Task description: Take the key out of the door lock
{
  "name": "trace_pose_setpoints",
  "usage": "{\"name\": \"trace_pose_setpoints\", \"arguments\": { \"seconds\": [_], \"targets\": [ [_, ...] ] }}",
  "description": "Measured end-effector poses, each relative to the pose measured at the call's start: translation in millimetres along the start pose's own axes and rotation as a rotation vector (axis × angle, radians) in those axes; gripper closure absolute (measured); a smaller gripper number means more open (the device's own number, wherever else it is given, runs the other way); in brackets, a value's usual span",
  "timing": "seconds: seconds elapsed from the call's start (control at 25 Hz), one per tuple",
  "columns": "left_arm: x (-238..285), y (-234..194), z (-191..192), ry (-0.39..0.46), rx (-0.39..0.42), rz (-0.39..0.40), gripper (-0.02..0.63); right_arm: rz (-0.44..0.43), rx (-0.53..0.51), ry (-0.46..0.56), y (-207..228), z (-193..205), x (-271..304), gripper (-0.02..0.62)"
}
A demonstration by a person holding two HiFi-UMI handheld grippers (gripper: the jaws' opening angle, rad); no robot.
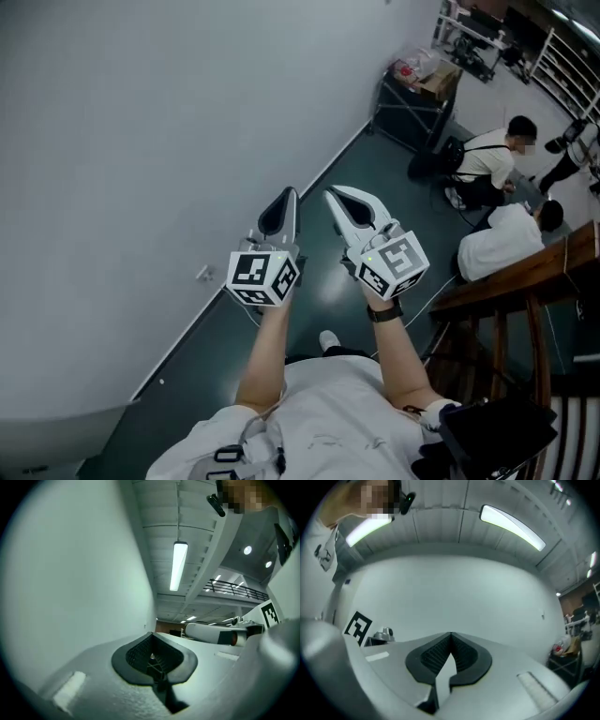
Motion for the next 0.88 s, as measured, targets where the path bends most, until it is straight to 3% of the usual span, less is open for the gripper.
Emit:
{"name": "trace_pose_setpoints", "arguments": {
  "seconds": [0.12, 0.28, 0.36, 0.52, 0.68, 0.88],
  "targets": [
    [-56.3, -30.0, -1.9, -0.020, 0.088, -0.179, 0.610, -0.150, 0.034, -0.008, -41.5, 21.1, 31.1, 0.595],
    [-164.6, -75.7, -22.4, -0.045, 0.174, -0.470, 0.606, -0.355, 0.012, -0.061, -144.2, 33.8, 73.1, 0.595],
    [-220.7, -98.3, -38.1, -0.030, 0.186, -0.593, 0.606, -0.421, 0.010, -0.013, -199.8, 29.9, 94.1, 0.595],
    [-327.8, -118.6, -67.5, -0.015, 0.233, -0.797, 0.606, -0.512, -0.075, 0.192, -309.2, 8.9, 118.0, 0.601],
    [-456.8, -111.1, -102.3, 0.006, 0.276, -1.068, 0.606, -0.829, 0.039, 0.191, -453.2, -4.0, 103.6, 0.595],
    [-652.9, -53.6, -138.0, -0.009, 0.356, -1.487, 0.608, -1.220, 0.203, 0.104, -654.5, -7.1, 16.4, 0.594]
  ]
}}
Point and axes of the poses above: the fingertips, and each gripper's own axes: x forward along the fingers, y to its right, z out of its underside, the point moved 2 cm from there along -x, backward along the fingers, and after that the axes turned 12 degrees about z, right-handed, at the moved point
